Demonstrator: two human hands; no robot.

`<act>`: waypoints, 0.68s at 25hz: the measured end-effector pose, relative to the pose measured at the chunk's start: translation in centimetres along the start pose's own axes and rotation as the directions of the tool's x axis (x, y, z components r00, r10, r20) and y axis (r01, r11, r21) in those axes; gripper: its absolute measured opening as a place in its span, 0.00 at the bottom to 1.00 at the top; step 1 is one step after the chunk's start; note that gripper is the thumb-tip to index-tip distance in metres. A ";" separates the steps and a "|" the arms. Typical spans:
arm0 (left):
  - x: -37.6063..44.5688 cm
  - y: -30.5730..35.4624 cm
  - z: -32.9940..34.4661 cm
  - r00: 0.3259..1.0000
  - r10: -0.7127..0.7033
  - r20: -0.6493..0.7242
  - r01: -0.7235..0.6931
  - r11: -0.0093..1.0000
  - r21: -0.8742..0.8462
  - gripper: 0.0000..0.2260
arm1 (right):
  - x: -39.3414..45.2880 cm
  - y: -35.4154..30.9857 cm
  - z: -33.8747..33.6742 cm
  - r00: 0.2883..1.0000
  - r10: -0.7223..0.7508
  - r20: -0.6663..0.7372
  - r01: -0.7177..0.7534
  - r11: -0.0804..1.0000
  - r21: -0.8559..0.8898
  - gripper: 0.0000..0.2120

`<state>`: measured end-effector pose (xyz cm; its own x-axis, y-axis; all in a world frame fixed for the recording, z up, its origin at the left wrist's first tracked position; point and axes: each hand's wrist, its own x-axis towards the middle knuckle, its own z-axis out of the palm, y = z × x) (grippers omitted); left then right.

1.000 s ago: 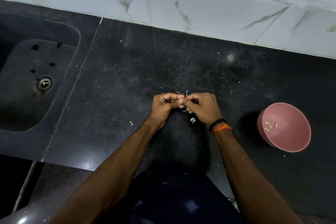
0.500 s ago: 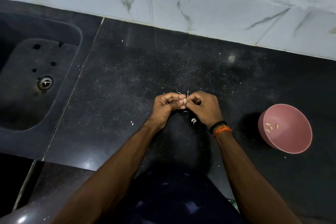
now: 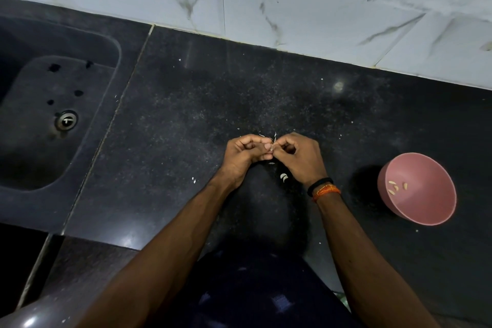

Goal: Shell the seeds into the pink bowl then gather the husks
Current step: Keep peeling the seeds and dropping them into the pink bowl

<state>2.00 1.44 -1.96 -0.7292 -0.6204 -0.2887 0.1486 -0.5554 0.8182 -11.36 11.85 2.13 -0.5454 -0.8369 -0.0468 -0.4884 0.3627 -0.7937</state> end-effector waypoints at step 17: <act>0.1 -0.3 0.2 0.999 0.047 -0.015 -0.047 0.999 0.019 0.09 | 0.0 0.7 0.1 0.990 0.139 -0.005 -0.137 0.980 0.144 0.03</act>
<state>1.80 1.64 -2.10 -0.7115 -0.6539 -0.2572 0.1696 -0.5151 0.8402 -11.62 12.08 1.50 -0.6116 -0.7761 -0.1534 -0.3057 0.4107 -0.8590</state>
